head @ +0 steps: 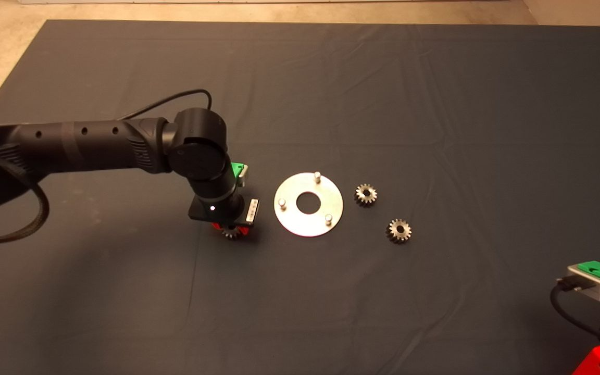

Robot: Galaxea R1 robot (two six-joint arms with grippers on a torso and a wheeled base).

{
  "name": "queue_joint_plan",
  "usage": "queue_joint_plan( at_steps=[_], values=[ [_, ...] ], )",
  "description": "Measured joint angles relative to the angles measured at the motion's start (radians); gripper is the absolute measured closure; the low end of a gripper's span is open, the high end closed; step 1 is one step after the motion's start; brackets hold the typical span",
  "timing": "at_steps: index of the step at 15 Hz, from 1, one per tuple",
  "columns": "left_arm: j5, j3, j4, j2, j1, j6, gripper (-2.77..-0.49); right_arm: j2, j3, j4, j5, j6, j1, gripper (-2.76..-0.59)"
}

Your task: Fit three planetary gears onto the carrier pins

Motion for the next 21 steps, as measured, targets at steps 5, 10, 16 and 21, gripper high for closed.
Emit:
queue_joint_plan(
  at_steps=[5, 10, 16, 21],
  values=[
    [0.0, -0.006, -0.034, 0.03, -0.087, -0.024, -0.96, 0.0, 0.0, 0.0, 0.0, 0.0, 0.0, -2.76],
    [0.004, -0.024, -0.055, 0.077, -0.111, -0.069, -0.95, 0.0, 0.0, 0.0, 0.0, 0.0, 0.0, -2.76],
    [0.0, -0.084, -0.07, 0.171, -0.127, -0.087, -0.95, 0.0, 0.0, 0.0, 0.0, 0.0, 0.0, -2.76],
    [0.0, -0.14, -0.077, 0.213, -0.127, -0.093, -0.95, 0.0, 0.0, 0.0, 0.0, 0.0, 0.0, -2.76]
  ],
)
